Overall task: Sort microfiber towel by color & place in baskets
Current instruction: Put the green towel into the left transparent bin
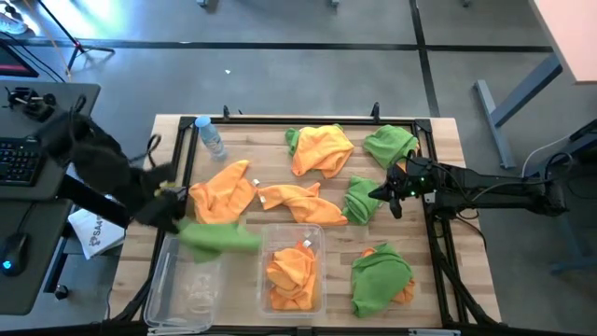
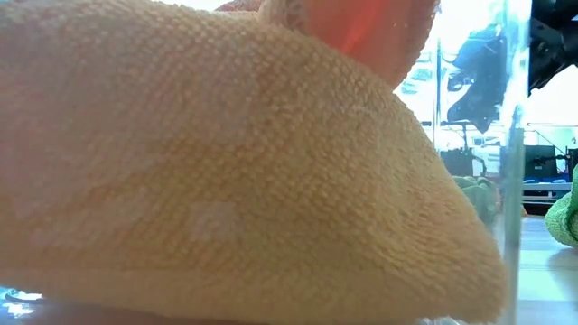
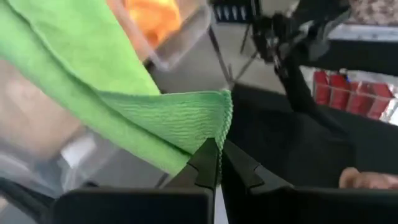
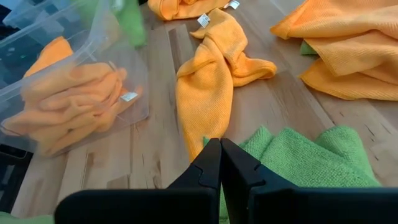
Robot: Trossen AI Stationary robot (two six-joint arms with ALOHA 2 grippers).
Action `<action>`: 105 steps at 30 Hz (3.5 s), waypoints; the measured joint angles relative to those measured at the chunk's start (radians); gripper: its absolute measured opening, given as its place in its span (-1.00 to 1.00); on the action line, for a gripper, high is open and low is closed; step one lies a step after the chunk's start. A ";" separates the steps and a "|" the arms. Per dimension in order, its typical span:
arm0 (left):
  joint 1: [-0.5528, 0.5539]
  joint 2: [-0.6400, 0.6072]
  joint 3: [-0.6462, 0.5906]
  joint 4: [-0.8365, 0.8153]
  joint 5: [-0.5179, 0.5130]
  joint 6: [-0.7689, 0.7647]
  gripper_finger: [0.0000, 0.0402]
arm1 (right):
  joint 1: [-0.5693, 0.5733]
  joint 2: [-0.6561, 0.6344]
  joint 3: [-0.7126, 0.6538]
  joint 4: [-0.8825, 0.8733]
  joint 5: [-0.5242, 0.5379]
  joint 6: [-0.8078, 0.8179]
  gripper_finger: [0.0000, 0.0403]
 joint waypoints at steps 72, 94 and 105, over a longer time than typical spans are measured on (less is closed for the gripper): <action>-0.909 -0.139 -0.381 -0.014 0.279 -0.697 -1.00 | 0.000 0.001 0.000 0.016 0.047 0.163 -1.00; -0.774 -0.273 -0.744 0.061 -0.648 -0.417 -1.00 | 0.000 0.001 0.000 0.016 0.090 0.186 -1.00; -0.610 -0.273 -0.681 0.430 -0.913 0.114 -1.00 | 0.000 0.001 0.000 0.016 0.084 0.111 -1.00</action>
